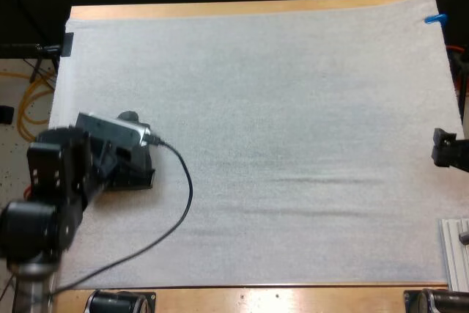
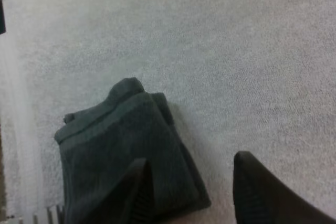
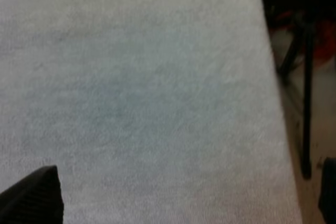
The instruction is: Pick towel from pile fold and stack
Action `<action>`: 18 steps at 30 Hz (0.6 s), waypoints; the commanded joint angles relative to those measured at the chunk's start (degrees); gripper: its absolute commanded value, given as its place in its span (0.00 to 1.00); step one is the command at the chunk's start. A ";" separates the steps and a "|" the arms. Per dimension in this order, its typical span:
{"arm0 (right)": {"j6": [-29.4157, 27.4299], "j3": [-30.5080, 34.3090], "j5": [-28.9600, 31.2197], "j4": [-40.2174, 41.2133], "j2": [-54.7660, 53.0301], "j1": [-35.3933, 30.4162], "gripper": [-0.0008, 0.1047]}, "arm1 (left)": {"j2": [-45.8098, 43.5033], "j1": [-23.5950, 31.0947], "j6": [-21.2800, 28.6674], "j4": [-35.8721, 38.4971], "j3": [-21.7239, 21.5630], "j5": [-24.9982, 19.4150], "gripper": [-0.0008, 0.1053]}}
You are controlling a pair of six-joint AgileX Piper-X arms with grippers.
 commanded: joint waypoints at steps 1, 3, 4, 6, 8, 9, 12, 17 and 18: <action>-1.23 -0.57 -0.06 0.75 -2.35 -0.11 0.91 | -2.39 -0.28 -0.33 -1.79 1.20 -2.01 0.34; -0.88 -0.57 -2.58 1.37 -5.11 -0.11 0.91 | -5.58 -0.28 -0.75 -2.41 2.80 -3.40 0.34; -0.70 -0.57 -4.54 2.03 -6.72 -0.11 0.91 | -7.73 -0.28 -0.83 -2.77 3.75 -4.26 0.34; -0.69 -0.22 -6.58 2.43 -9.83 -0.11 0.91 | -10.79 -0.28 -1.32 -2.81 4.99 -4.46 0.34; -0.61 0.60 -7.35 2.42 -13.02 -0.11 0.91 | -14.31 -0.28 -3.14 -2.81 5.91 -4.49 0.34; -0.61 1.50 -7.35 2.42 -15.72 -0.11 0.91 | -16.44 -0.28 -4.18 -2.81 6.50 -4.36 0.34; -0.61 4.16 -7.35 2.28 -23.30 -0.11 0.91 | -23.59 -0.28 -5.29 -2.81 8.45 -4.35 0.34; -0.61 7.51 -7.35 1.96 -34.59 -0.11 0.91 | -35.00 -0.28 -4.80 -2.69 11.10 -4.35 0.34; -0.61 7.93 -7.35 1.96 -37.38 -0.11 0.91 | -37.37 -0.28 -4.81 -2.69 11.59 -4.35 0.34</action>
